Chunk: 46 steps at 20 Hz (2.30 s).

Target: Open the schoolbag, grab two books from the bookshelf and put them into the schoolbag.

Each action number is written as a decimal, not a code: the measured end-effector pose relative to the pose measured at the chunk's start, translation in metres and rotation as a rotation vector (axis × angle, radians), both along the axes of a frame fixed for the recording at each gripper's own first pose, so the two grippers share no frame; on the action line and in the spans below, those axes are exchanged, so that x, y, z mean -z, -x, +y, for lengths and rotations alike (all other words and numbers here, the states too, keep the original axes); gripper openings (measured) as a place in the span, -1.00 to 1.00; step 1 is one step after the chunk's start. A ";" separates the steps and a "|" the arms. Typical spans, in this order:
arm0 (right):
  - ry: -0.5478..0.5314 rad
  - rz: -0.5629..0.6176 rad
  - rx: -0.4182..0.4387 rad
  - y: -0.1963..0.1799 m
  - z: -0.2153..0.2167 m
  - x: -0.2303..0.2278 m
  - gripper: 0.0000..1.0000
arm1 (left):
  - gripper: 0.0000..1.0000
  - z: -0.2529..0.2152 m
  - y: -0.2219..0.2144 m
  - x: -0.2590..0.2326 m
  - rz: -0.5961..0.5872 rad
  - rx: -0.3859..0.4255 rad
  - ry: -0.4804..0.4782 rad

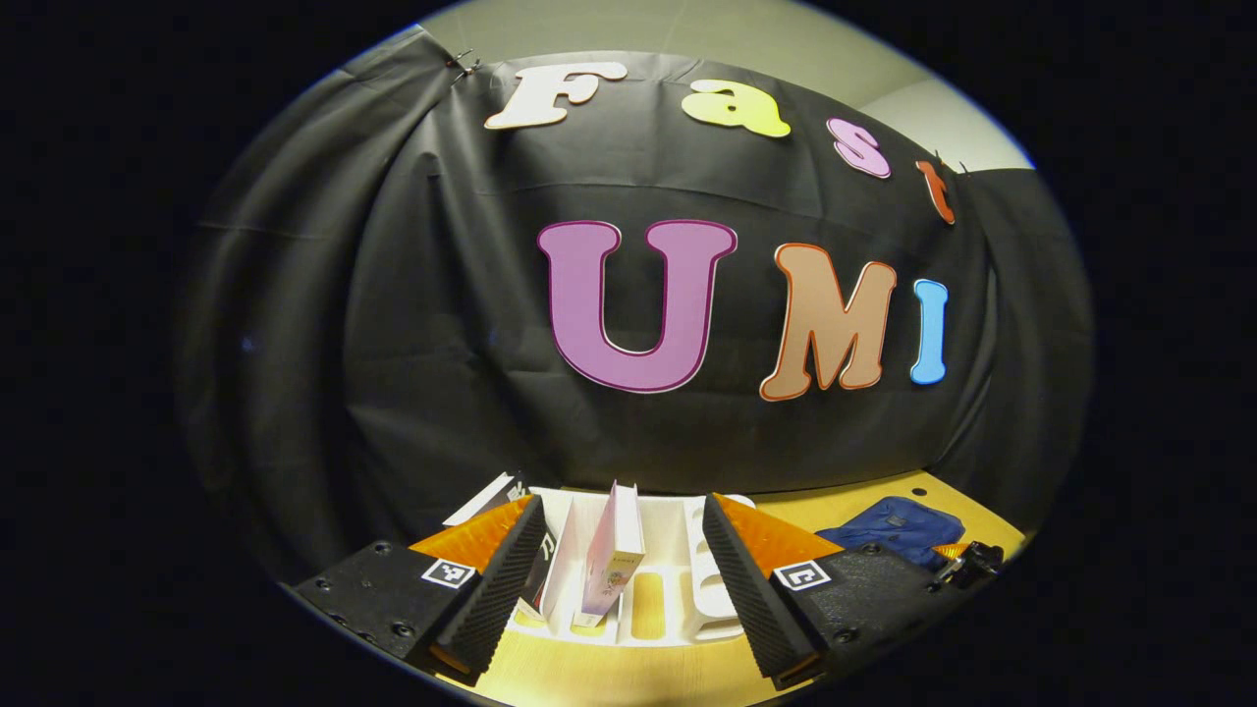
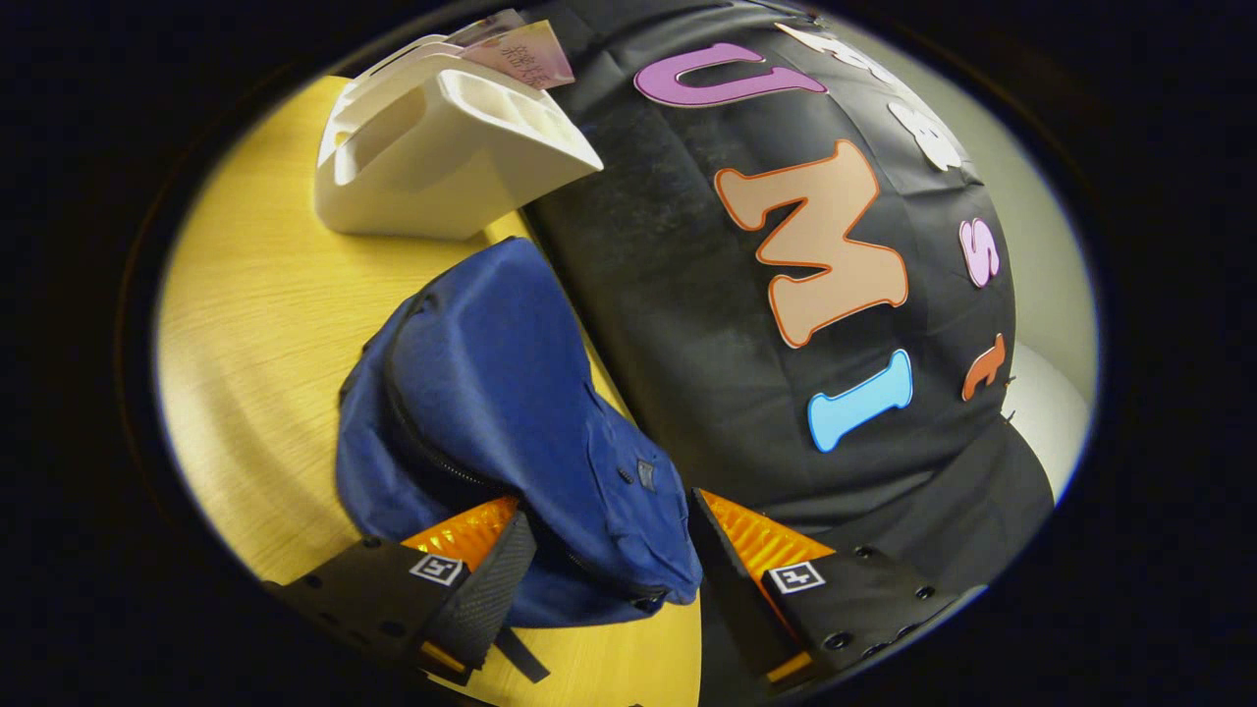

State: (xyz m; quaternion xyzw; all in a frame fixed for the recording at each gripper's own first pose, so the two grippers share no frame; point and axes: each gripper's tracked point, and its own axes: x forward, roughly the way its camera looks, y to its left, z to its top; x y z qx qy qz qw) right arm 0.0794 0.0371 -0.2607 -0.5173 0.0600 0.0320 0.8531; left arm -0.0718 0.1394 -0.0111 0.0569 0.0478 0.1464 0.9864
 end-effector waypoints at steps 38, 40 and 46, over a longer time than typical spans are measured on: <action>-0.236 0.173 0.075 -0.085 0.007 -0.009 -0.84 | 0.89 0.057 -0.128 0.128 0.655 0.018 0.171; -0.238 0.175 0.071 -0.085 0.006 -0.010 -0.84 | 0.86 0.063 -0.126 0.143 0.748 0.010 0.209; -0.262 0.185 0.074 -0.086 0.004 -0.010 -0.82 | 0.80 0.079 -0.129 0.167 0.919 -0.015 0.258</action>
